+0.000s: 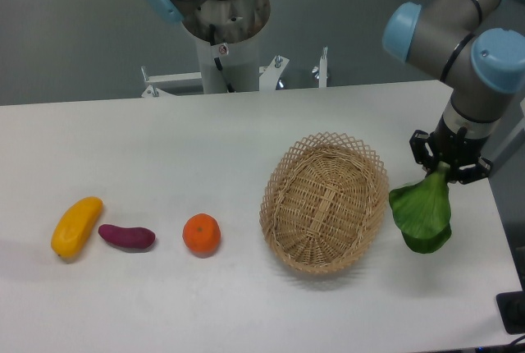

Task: Place the green vegetable on the table
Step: 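Lift the held green bok choy slightly beside the wicker basket, then carry the bok choy past the basket toward the tangerine and lower it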

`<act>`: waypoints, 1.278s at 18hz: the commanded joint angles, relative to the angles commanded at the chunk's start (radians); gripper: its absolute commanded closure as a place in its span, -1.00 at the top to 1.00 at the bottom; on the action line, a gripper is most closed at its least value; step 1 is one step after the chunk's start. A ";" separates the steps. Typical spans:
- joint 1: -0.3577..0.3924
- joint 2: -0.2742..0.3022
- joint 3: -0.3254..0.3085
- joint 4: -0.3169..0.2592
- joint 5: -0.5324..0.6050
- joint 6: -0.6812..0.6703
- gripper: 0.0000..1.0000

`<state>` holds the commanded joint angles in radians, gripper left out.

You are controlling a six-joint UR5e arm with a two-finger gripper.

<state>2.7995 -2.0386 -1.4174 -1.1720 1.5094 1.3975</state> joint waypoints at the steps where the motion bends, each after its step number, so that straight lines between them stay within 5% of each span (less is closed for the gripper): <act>1: 0.000 0.002 -0.002 0.000 0.000 -0.002 -0.91; 17: -0.046 0.003 -0.005 -0.003 0.000 -0.087 -0.88; 23: -0.146 0.015 -0.020 0.000 0.000 -0.216 -0.88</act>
<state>2.6540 -2.0234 -1.4373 -1.1720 1.5094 1.1813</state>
